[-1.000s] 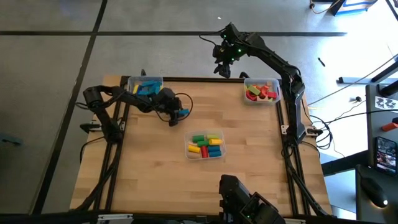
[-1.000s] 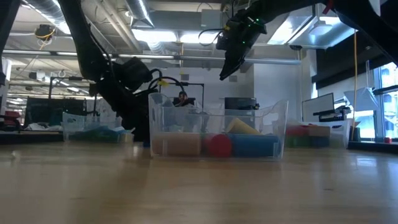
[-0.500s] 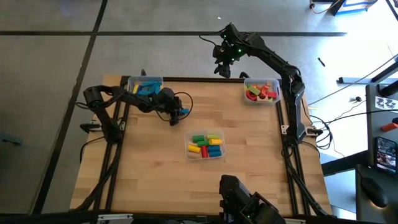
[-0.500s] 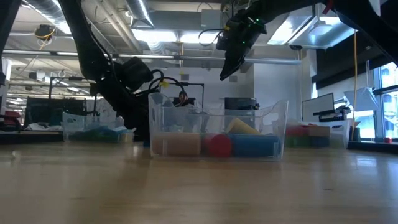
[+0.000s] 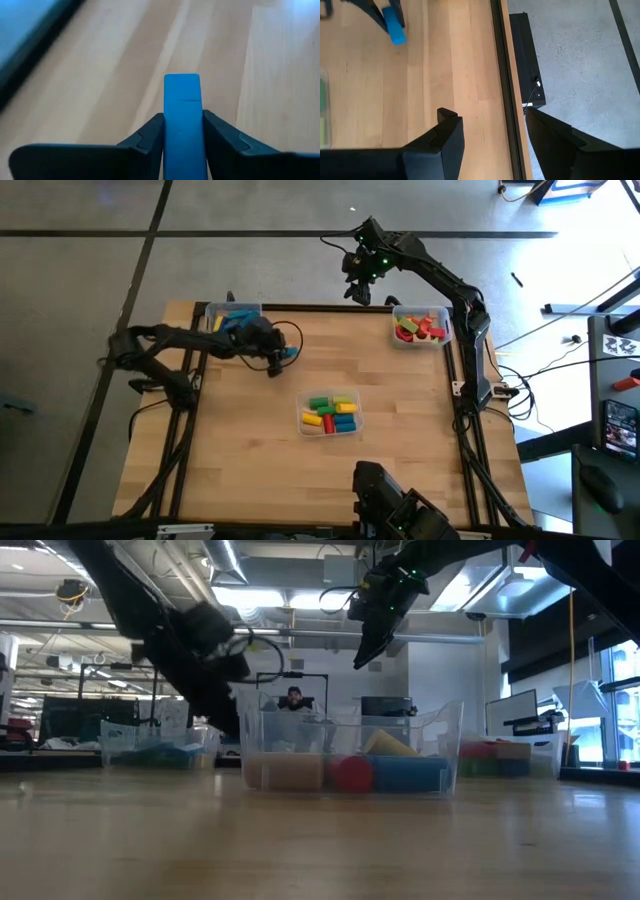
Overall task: Sort blocks by size
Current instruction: Put the blue rectangular block into the top left transparent bin, then return to Home Position
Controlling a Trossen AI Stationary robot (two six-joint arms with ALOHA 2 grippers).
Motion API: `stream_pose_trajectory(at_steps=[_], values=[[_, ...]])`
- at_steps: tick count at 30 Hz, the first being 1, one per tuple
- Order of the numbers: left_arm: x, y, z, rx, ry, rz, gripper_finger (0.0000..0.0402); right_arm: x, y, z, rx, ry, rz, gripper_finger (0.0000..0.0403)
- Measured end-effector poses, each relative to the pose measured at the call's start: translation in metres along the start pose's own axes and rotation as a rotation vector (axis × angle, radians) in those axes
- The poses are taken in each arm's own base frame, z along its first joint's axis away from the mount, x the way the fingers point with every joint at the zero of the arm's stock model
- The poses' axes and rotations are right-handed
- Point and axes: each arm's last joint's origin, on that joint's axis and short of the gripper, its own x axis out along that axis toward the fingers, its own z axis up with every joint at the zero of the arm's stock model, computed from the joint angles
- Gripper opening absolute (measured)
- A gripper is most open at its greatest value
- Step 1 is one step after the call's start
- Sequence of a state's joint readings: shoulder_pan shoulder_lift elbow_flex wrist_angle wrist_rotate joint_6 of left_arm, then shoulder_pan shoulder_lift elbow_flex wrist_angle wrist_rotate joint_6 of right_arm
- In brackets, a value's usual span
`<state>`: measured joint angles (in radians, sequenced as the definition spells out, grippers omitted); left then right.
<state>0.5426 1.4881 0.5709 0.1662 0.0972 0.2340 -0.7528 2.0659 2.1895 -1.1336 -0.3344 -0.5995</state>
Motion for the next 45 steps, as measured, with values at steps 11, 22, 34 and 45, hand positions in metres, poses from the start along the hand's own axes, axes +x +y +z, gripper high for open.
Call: stream_pose_trajectory(at_steps=[11,22,34,45], values=[[-0.078,0.019,0.025,-0.041,-0.123,0.434,0.0118,0.0,0.0,0.001,-0.002,-0.005,-0.003,0.0205],[-0.106,0.054,0.01,-0.287,-0.083,0.73,0.012,0.0,0.0,0.001,-0.003,-0.006,-0.004,0.0205],[-0.108,0.057,0.008,-0.3,-0.069,0.737,0.0168,0.0,0.0,0.001,-0.003,-0.007,-0.005,0.0205],[-0.115,0.038,0.03,-0.183,-0.159,0.576,0.0176,-0.001,-0.001,0.002,0.08,-0.017,-0.01,0.0205]])
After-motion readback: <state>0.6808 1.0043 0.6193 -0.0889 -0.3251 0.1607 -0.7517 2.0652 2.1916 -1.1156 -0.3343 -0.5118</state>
